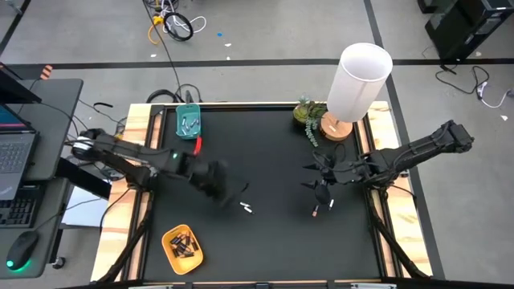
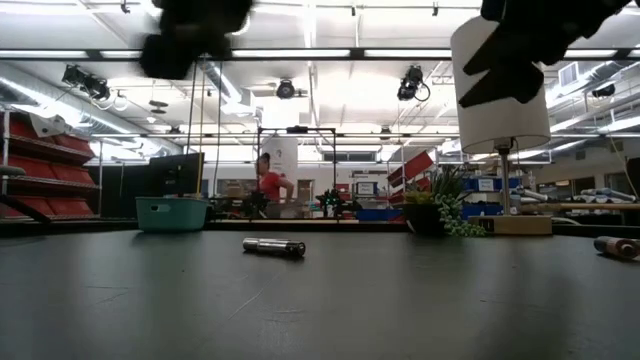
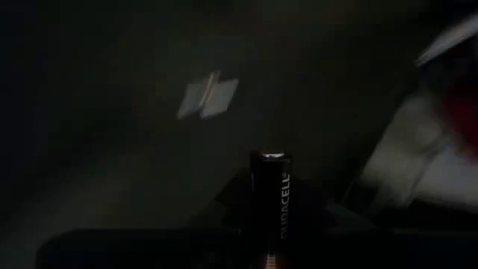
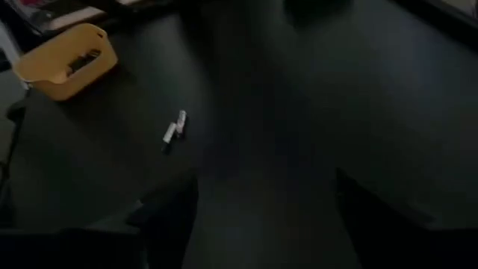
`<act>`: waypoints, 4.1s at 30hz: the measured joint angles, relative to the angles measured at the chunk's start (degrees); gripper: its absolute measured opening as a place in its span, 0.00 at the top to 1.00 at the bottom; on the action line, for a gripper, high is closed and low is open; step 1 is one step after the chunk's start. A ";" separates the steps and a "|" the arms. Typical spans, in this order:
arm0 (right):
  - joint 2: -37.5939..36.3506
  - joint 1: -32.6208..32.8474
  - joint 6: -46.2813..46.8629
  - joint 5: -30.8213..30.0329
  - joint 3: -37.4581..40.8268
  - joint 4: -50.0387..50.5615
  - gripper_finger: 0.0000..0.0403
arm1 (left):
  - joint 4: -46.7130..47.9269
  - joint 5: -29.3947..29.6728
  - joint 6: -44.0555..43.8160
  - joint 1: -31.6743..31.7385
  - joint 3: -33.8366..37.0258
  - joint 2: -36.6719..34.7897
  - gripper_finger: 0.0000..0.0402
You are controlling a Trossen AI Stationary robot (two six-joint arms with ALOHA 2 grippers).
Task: Sort batteries
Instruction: Put the black battery into the yellow bin, then put the silver battery into the blue bin
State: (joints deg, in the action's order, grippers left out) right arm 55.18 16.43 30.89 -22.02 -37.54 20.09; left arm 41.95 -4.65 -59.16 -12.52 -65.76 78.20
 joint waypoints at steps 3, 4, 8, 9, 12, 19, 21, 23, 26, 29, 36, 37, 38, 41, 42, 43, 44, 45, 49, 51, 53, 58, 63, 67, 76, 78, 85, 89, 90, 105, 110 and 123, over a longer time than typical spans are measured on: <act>0.02 0.00 1.85 -0.13 0.02 1.62 0.29 | 8.35 -4.85 -4.08 -6.75 0.10 -0.02 0.86; 0.02 0.00 1.97 -0.16 0.02 1.59 0.30 | 9.38 -6.69 -5.60 -9.10 0.42 -0.01 0.86; 0.00 0.00 1.97 -0.86 0.02 1.42 0.33 | 6.37 -11.27 -14.59 -17.89 2.78 0.02 0.86; 0.00 -0.08 1.87 -1.13 0.02 1.42 0.34 | 5.35 -11.52 -16.90 -19.85 3.48 0.03 0.86; 0.00 -0.11 1.38 -2.52 0.02 1.43 0.35 | 1.02 -10.86 -23.47 -24.79 5.68 0.03 0.86; 0.02 -0.11 0.48 -3.75 0.02 -0.77 0.37 | -3.24 -1.07 -35.12 -30.60 11.58 0.06 0.84; 0.02 -0.11 0.50 -3.58 0.02 -1.93 0.37 | -3.97 0.13 -37.00 -31.43 12.89 0.10 0.84; 0.02 0.00 1.23 -3.23 0.02 -2.69 0.36 | -5.52 0.36 -37.91 -31.95 14.46 0.08 0.84; 0.02 0.04 2.82 -2.07 0.02 -3.54 0.37 | -6.83 0.37 -39.40 -32.82 16.97 0.10 0.84; 0.02 0.04 3.94 -1.90 0.02 -3.59 0.38 | -7.62 0.34 -41.84 -33.41 19.45 0.10 0.83; 0.02 0.04 4.05 -1.88 0.02 -3.70 0.38 | -9.26 0.33 -45.47 -33.69 22.86 0.10 0.83; 0.02 0.04 4.07 -1.88 0.02 -3.70 0.38 | -9.23 0.32 -46.33 -33.69 23.21 0.10 0.83; 0.02 0.04 4.06 -1.88 0.02 -3.71 0.38 | -9.39 0.31 -46.91 -33.71 23.58 0.10 0.83; 0.02 0.04 4.02 -1.88 0.02 -3.73 0.39 | -9.47 0.02 -47.90 -33.71 24.16 0.10 0.83; 0.02 0.04 4.00 -1.88 0.02 -3.73 0.39 | -9.57 -0.05 -47.89 -33.71 24.22 0.10 0.82; 0.02 0.04 3.99 -1.88 0.02 -3.73 0.39 | -9.59 -0.10 -47.89 -33.71 24.22 0.10 0.81; 0.02 0.04 3.97 -1.88 0.02 -3.73 0.39 | -9.59 -0.39 -47.91 -33.71 24.22 0.10 0.80; 0.02 0.04 3.87 -1.88 0.02 -3.73 0.39 | -9.59 -0.92 -47.89 -33.71 24.22 0.10 0.78; 0.02 0.04 3.58 -1.88 0.02 -3.73 0.39 | -9.57 -2.36 -47.84 -33.71 24.23 0.10 0.68; 0.02 0.04 3.53 -1.88 0.02 -3.73 0.40 | -9.59 -2.64 -47.55 -33.71 24.24 0.10 0.62; 0.02 0.04 3.48 -1.88 0.02 -3.72 0.40 | -9.59 -3.11 -47.36 -33.71 24.24 0.10 0.57; 0.02 0.04 3.48 -1.88 0.02 -3.73 0.40 | -8.93 -4.98 -47.29 -33.71 23.82 0.12 0.51; 0.02 0.04 3.48 -0.75 0.02 -3.83 0.40 | -8.67 0.69 -41.89 -33.71 20.18 0.12 0.54; 0.04 0.04 4.06 1.59 0.02 -4.90 0.40 | -13.12 2.30 -33.26 -33.40 17.10 0.12 0.57; 0.04 -0.97 12.03 2.02 0.02 -5.94 0.44 | -26.22 4.89 -31.32 -30.05 15.63 0.12 0.60; 0.04 -1.62 14.59 2.54 0.02 -6.28 0.46 | -27.36 7.51 -31.37 -28.58 15.63 0.12 0.60; 0.04 -1.32 15.69 5.60 0.02 -8.19 0.53 | -25.08 13.53 -30.61 -23.74 15.63 0.12 0.60; 0.04 -0.27 16.11 5.69 0.02 -7.66 0.55 | -26.52 14.13 -27.69 -20.29 15.63 0.12 0.60; 0.04 0.02 16.13 5.70 0.02 -7.48 0.55 | -26.77 14.15 -26.84 -19.39 15.63 0.12 0.60; 0.04 6.26 32.26 7.95 0.02 14.25 0.55 | -34.79 14.81 -12.92 -7.58 15.63 0.12 0.60; 0.04 6.38 43.21 14.14 0.04 27.72 0.55 | -37.31 17.11 -8.50 -4.09 15.63 0.12 0.60; 0.03 5.62 51.50 16.53 0.33 33.48 0.55 | -40.97 15.95 -3.31 3.37 15.63 0.12 0.60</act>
State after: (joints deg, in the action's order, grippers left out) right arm 55.21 22.05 82.39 -5.49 -37.21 53.56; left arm 0.97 11.30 -62.46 -9.15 -50.13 78.32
